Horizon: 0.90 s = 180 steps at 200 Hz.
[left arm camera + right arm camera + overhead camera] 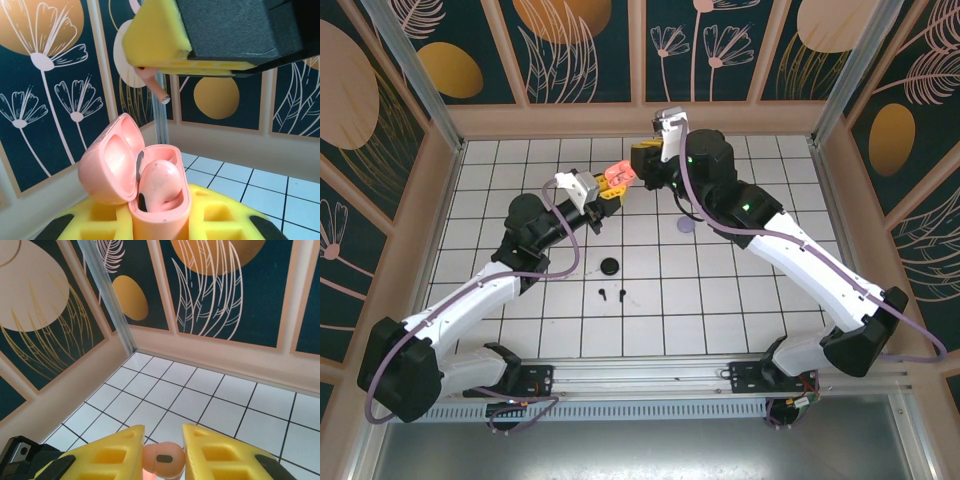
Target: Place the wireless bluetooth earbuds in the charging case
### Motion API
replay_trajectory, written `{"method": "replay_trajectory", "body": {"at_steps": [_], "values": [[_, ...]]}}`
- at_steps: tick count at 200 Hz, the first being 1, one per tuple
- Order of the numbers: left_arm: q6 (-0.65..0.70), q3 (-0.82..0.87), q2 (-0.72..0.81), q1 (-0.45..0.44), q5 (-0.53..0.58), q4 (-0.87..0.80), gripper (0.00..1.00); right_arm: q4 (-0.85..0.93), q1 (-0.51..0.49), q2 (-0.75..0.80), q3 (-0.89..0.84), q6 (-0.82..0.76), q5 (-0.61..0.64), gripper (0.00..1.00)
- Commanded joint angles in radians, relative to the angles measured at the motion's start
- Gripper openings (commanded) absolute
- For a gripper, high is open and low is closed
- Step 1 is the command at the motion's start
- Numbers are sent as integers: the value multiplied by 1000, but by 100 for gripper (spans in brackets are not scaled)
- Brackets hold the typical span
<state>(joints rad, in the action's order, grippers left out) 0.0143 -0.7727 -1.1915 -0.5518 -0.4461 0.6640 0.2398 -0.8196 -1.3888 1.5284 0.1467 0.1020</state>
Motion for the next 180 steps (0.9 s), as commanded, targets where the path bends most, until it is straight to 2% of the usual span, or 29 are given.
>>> {"method": "replay_trajectory", "body": {"at_steps": [1, 85, 180], "values": [[9, -39, -8, -5, -42, -19, 0, -82, 6, 3, -5, -43, -49, 24], [18, -43, -2, -5, -41, -35, 0, -203, 4, 36, -149, -159, -83, 23], [18, -46, -5, -5, -38, -30, 0, -216, 3, 33, -185, -154, -83, 22]]}}
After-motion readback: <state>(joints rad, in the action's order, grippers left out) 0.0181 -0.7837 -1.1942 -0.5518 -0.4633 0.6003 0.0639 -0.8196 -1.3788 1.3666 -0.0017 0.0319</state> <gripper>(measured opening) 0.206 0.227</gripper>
